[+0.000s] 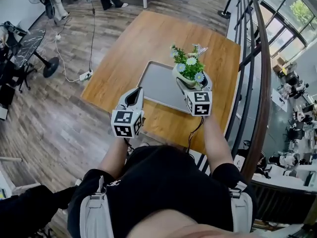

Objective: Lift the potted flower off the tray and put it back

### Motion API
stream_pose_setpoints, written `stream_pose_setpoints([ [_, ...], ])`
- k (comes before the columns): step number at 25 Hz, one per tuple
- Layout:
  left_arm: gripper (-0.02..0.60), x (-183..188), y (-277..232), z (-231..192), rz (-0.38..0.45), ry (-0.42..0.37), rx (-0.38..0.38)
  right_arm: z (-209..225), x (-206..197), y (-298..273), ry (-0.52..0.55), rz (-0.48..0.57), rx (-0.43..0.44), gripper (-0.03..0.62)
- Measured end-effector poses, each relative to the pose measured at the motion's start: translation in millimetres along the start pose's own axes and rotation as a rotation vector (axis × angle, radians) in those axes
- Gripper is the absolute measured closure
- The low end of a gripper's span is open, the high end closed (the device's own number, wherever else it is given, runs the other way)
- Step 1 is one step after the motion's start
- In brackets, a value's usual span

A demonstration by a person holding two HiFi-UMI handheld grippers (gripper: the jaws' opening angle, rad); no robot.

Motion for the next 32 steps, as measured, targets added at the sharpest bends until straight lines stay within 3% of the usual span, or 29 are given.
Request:
stream_pose_setpoints([
  [6, 0.569, -2.1, -23.3, 23.2, 0.010, 0.012, -0.087, 26.9, 25.9, 49.3, -0.030, 0.068, -0.173, 0.114],
  [12, 0.569, -4.1, -44.0, 50.8, 0.004, 0.018, -0.184, 43.2, 27.6, 95.0, -0.031, 0.078, -0.284, 0.115],
  [23, 0.569, -1.0, -60.9, 82.4, 0.000, 0.011, -0.293, 51.1, 6.5, 139.8, -0.040, 0.035, -0.377, 0.117],
  [32, 0.569, -1.8, -51.8, 78.5, -0.005, 0.008, -0.283, 48.7, 4.8, 142.3, -0.040, 0.033, -0.377, 0.117],
])
Point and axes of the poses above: the fingertips, and each gripper's own axes: y backward along the fingers, z to its right, x out of its top, the point moved 5 cm from there along y, backward along the fingers, and after that the axes turned 11 degrees about z, right-handed, at the moved point
